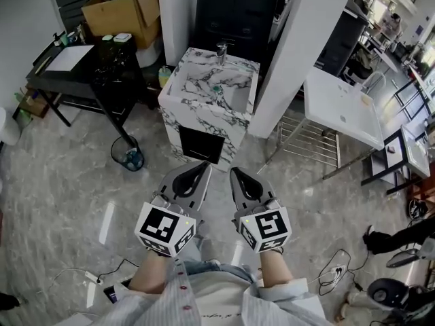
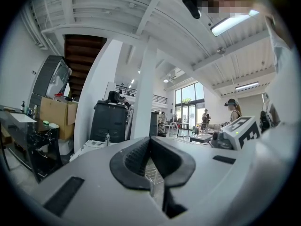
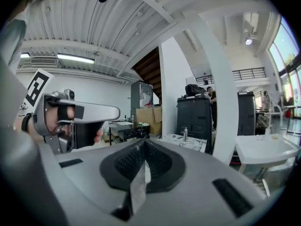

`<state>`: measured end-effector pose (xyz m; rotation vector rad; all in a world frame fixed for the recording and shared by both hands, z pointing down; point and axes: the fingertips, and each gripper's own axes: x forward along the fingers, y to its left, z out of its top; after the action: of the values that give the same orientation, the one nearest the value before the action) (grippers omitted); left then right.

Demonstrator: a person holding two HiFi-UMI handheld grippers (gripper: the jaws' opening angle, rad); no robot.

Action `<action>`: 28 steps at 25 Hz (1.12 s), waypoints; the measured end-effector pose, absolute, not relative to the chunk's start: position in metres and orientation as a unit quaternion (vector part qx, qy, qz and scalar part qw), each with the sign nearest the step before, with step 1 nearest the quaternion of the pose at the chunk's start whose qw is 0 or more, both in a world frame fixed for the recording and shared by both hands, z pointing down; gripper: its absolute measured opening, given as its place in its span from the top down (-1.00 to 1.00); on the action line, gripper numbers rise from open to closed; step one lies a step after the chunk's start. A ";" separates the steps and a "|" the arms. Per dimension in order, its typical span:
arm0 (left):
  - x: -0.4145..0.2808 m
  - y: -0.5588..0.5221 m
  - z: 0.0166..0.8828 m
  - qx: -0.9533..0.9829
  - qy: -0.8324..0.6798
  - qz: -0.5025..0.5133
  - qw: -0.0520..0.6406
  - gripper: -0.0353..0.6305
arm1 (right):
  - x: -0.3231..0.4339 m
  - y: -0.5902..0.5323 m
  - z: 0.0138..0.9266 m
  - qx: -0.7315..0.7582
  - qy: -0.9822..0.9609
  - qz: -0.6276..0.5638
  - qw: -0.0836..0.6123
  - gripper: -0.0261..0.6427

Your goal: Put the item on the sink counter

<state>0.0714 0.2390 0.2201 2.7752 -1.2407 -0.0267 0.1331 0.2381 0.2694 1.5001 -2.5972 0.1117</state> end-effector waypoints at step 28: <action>0.024 0.002 0.241 0.921 -0.385 0.004 0.060 0.85 | 0.114 0.002 0.291 0.551 -0.829 0.055 0.085 0.89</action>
<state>0.0240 0.0025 0.2414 2.7877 -1.1637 0.0117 0.1136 0.0016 0.2911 1.6424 -2.4713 0.1646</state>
